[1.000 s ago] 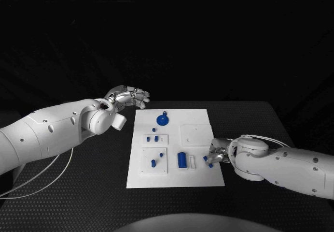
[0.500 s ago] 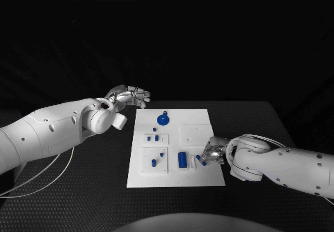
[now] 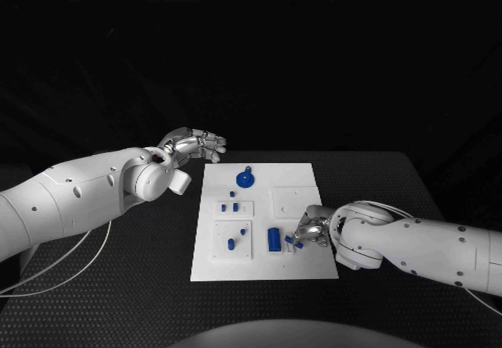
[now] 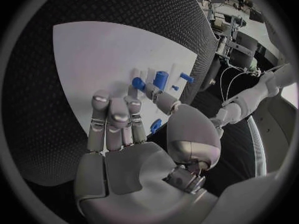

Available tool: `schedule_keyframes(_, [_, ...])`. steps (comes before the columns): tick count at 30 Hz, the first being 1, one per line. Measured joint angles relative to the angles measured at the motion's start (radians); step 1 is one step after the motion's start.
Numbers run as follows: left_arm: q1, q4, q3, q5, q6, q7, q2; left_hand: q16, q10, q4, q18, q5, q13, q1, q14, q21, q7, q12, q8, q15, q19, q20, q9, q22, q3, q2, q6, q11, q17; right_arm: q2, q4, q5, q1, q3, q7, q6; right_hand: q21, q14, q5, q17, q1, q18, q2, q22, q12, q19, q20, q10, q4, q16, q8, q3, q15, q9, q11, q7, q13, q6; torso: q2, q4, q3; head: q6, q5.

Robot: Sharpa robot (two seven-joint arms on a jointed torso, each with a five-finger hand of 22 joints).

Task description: Assemble the parts on the task board

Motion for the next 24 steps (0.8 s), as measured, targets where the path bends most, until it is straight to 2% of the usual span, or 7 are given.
schedule_keyframes(4, [0.000, 0.000, 0.000, 0.000, 0.000, 0.000, 0.000, 0.000, 0.000, 0.000, 0.000, 0.000, 0.000, 0.000, 0.000, 0.000, 0.000, 0.000, 0.000, 0.000, 0.000, 0.000, 0.000, 0.000, 0.000, 0.000, 0.000, 0.000, 0.001, 0.009, -0.008, 0.003, 0.000, 0.000, 0.000, 0.001, 0.000, 0.000, 0.000, 0.000, -0.004, 0.000, 0.004, 0.000, 0.000, 0.000, 0.000, 0.000, 0.000, 0.000, 0.000, 0.000, 0.000, 0.000, 0.000, 0.000, 0.000, 0.000, 0.000, 0.0002, -0.0001, 0.000, 0.001])
schedule_keyframes(12, [0.000, 0.001, 0.000, 0.000, 0.001, -0.001, -0.001, 0.000, 0.000, 0.000, 0.000, 0.000, 0.001, 0.000, 0.000, 0.000, 0.000, 0.000, 0.000, 0.000, 0.000, 0.000, 0.000, 0.001, 0.000, 0.000, 0.000, 0.000, 0.001, 0.018, -0.018, -0.004, -0.001, -0.002, -0.001, 0.008, 0.000, 0.000, 0.000, -0.001, -0.011, 0.000, -0.003, -0.001, 0.000, 0.000, 0.000, 0.000, -0.003, 0.000, 0.000, -0.003, 0.000, -0.004, 0.000, -0.001, -0.001, 0.002, 0.000, -0.0004, 0.0006, -0.001, 0.003])
schedule_keyframes(24, [0.000, 0.002, 0.000, 0.000, 0.001, -0.001, -0.002, -0.004, -0.004, 0.000, 0.000, 0.000, 0.002, 0.000, 0.000, 0.000, 0.000, 0.000, 0.000, 0.000, 0.004, 0.004, 0.000, 0.002, 0.000, 0.000, 0.000, 0.004, 0.003, 0.030, -0.019, -0.047, -0.007, -0.011, -0.005, 0.059, 0.000, 0.000, 0.000, -0.005, -0.029, 0.000, -0.021, -0.004, 0.000, 0.000, 0.000, 0.000, -0.004, 0.000, -0.005, -0.022, 0.000, -0.010, 0.000, -0.002, -0.004, 0.003, -0.001, -0.0010, 0.0015, -0.002, 0.001])
